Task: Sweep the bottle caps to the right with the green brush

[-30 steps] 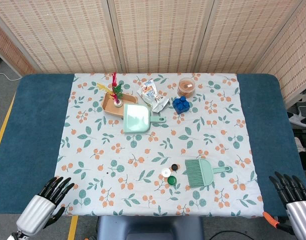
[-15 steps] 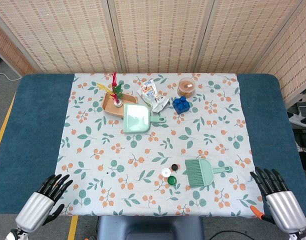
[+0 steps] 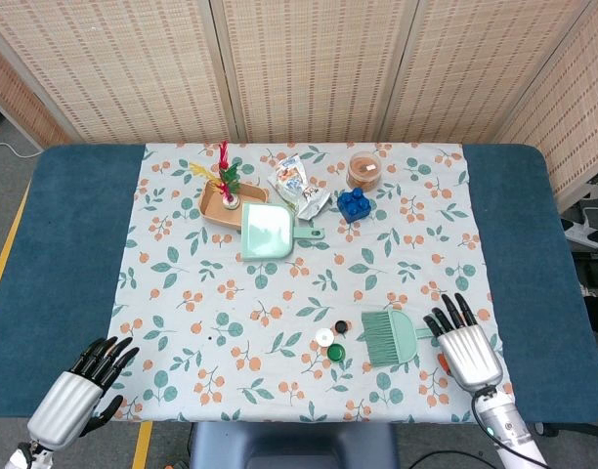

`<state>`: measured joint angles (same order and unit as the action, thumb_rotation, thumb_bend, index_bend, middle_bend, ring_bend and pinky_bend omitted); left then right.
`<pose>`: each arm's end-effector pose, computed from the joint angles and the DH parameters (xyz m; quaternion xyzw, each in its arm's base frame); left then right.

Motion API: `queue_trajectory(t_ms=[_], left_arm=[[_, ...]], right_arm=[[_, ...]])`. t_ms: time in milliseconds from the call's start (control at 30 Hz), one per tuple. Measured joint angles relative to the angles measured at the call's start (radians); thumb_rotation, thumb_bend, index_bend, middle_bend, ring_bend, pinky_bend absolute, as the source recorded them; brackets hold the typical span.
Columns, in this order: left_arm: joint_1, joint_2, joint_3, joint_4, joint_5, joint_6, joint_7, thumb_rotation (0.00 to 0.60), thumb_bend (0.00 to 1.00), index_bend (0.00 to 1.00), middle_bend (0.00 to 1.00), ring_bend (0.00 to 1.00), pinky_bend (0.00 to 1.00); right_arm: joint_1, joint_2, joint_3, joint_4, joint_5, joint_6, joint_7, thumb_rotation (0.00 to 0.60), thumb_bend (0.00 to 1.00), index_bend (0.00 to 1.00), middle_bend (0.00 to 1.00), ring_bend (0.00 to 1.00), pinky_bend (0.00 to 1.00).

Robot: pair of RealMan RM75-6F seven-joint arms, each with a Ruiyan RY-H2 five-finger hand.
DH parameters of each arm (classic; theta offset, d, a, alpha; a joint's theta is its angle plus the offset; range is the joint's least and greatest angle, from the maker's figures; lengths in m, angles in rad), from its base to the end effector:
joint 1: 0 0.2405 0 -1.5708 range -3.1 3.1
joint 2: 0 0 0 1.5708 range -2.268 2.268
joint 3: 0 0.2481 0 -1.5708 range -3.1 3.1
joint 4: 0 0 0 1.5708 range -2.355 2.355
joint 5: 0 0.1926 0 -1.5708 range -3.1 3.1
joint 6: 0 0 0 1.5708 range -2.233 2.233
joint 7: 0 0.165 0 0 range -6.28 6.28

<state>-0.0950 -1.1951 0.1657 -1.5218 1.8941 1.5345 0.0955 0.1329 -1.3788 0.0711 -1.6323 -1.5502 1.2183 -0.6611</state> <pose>-0.2606 0.1464 0.1076 -0.7477 -0.3086 -0.3863 0.4433 -0.2517 -0.2073 0.0522 0.7502 -0.2720 0.2499 0.5485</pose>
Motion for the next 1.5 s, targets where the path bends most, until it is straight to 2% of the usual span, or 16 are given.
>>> queue_trajectory(t_ms=[233,533,1133,1500], left_arm=[[-0.003,-0.001,0.001,0.005,-0.001,-0.001,-0.005,0.6,0.41,0.0,0.0,0.0,0.09],[-0.004,0.001,0.004,-0.003,0.005,-0.001,-0.002,0.6,0.41,0.0,0.0,0.0,0.09],[-0.006,0.005,0.005,0.002,0.003,0.003,-0.014,0.6,0.41,0.0,0.0,0.0,0.09],[-0.007,0.005,0.004,-0.005,-0.002,-0.002,-0.007,0.6,0.41,0.0,0.0,0.0,0.09]], right_arm=[[0.051,-0.119,0.03,0.162,0.12,-0.048,-0.027,0.6,0.22,0.38,0.3,0.05,0.0],[0.081,-0.158,0.032,0.244,0.17,-0.047,-0.05,0.6,0.24,0.41,0.32,0.08,0.0],[0.119,-0.193,-0.001,0.227,0.243,-0.055,-0.122,0.6,0.25,0.38,0.32,0.08,0.0],[0.137,-0.216,-0.009,0.231,0.271,-0.047,-0.149,0.6,0.27,0.44,0.32,0.11,0.0]])
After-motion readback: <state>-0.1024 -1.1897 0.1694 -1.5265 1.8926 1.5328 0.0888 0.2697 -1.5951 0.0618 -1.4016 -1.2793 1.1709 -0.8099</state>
